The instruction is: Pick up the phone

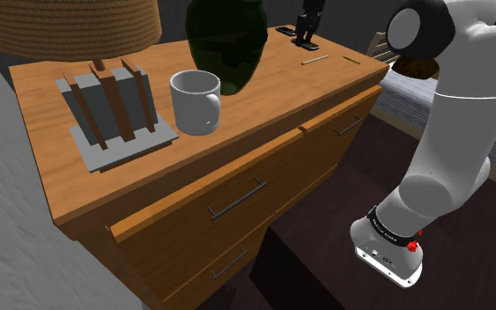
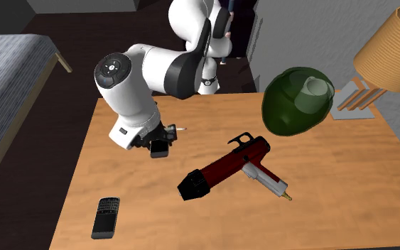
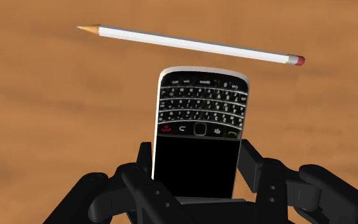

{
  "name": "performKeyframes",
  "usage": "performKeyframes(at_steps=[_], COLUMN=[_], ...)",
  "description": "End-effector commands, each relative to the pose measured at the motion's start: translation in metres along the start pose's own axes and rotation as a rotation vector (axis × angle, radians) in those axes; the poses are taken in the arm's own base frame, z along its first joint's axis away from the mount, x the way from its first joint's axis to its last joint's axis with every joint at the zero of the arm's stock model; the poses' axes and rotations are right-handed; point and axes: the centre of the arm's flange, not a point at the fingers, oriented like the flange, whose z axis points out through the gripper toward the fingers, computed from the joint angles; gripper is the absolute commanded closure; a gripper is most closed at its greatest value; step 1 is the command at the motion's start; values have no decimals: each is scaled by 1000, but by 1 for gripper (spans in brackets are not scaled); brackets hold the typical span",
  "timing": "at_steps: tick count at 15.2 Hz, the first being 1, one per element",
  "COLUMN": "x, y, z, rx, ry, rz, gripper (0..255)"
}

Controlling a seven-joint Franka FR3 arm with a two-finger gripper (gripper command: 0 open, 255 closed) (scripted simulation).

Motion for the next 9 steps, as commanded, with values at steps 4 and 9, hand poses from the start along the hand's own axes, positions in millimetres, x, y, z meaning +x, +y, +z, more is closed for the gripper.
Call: performKeyframes(at_steps=[4, 9], x=[0, -1], y=[-2, -3], z=[-25, -47], rx=[0, 0], ry=[0, 0], rz=[0, 0], gripper=[255, 255])
